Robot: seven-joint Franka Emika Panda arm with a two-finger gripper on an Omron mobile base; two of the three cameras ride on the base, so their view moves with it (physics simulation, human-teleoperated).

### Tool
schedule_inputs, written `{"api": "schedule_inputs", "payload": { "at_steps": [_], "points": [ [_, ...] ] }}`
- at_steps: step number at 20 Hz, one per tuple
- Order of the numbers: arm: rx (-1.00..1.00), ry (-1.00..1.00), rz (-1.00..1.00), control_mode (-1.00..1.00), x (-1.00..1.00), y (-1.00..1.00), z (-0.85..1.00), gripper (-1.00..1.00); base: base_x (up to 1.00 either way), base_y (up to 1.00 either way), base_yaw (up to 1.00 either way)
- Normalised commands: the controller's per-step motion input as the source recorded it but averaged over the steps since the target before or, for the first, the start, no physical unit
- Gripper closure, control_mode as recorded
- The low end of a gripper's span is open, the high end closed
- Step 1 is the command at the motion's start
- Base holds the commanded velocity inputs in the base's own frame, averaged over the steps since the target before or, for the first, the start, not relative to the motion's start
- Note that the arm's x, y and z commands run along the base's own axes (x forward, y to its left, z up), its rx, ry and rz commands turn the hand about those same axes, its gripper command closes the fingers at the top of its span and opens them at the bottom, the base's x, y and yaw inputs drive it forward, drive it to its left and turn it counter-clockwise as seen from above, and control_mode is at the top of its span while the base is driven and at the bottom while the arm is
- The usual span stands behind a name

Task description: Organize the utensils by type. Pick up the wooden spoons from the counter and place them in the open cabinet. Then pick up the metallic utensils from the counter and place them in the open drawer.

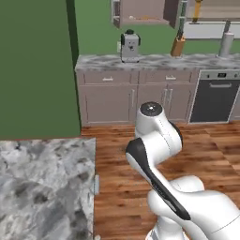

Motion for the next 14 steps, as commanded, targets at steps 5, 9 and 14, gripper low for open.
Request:
{"api": "schedule_inputs", "payload": {
  "at_steps": [5, 9, 14],
  "points": [
    [0.00, 0.00, 0.00, 1.00, 0.00, 0.00, 0.00, 1.00, 0.09, -0.29, -0.88],
    [0.00, 0.00, 0.00, 1.00, 0.00, 0.00, 0.00, 1.00, 0.21, -0.32, -0.76],
    [0.00, 0.00, 0.00, 1.00, 0.00, 0.00, 0.00, 1.00, 0.31, -0.28, -0.68]
  ]
}}
